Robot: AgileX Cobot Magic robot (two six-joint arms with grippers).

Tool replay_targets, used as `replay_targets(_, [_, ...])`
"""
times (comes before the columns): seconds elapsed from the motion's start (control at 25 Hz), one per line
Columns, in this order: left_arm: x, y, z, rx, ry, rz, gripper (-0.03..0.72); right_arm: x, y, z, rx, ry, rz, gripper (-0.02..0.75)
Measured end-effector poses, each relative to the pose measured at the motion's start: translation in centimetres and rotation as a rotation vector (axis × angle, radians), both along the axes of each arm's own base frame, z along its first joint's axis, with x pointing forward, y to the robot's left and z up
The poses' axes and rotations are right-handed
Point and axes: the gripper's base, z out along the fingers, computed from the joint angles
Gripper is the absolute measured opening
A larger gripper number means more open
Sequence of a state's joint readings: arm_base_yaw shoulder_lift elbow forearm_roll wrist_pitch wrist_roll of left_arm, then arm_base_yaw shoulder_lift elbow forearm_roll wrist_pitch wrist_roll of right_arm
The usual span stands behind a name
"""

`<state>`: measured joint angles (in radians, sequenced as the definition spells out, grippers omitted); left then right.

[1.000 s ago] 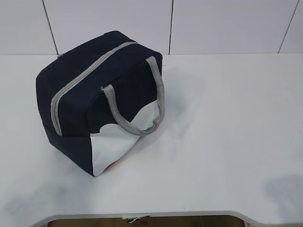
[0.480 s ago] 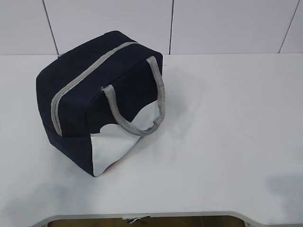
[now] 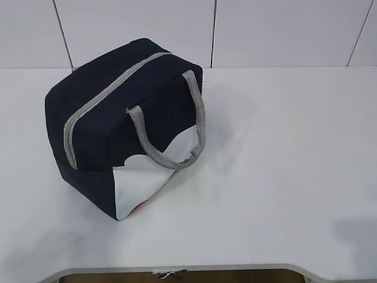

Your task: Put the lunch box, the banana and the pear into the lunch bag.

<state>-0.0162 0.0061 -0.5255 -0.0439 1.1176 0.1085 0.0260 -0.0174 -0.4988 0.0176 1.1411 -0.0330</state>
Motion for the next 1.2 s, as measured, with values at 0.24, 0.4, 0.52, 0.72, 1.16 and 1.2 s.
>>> replay_targets(0.24, [0.00,-0.09,0.00,-0.009,0.000,-0.004,0.235,0.00,0.00,0.00,0.000,0.000,0.000,0.393])
replay_targets(0.4, [0.00,-0.11,0.00,-0.010,0.000,-0.006,0.235,0.00,0.00,0.00,0.000,0.000,0.000,0.392])
replay_targets(0.52, [0.00,-0.11,0.00,-0.010,0.000,-0.006,0.236,0.00,0.00,0.00,0.000,0.000,0.000,0.392])
replay_targets(0.72, [0.00,-0.11,0.00,-0.011,0.000,-0.006,0.235,0.00,0.00,0.00,0.000,0.000,0.000,0.392])
replay_targets(1.16, [0.00,-0.11,0.00,-0.011,0.000,-0.006,0.235,0.00,0.00,0.00,0.000,0.000,0.000,0.392])
replay_targets(1.2, [0.00,-0.11,0.00,-0.011,0.000,-0.006,0.236,0.00,0.00,0.00,0.000,0.000,0.000,0.392])
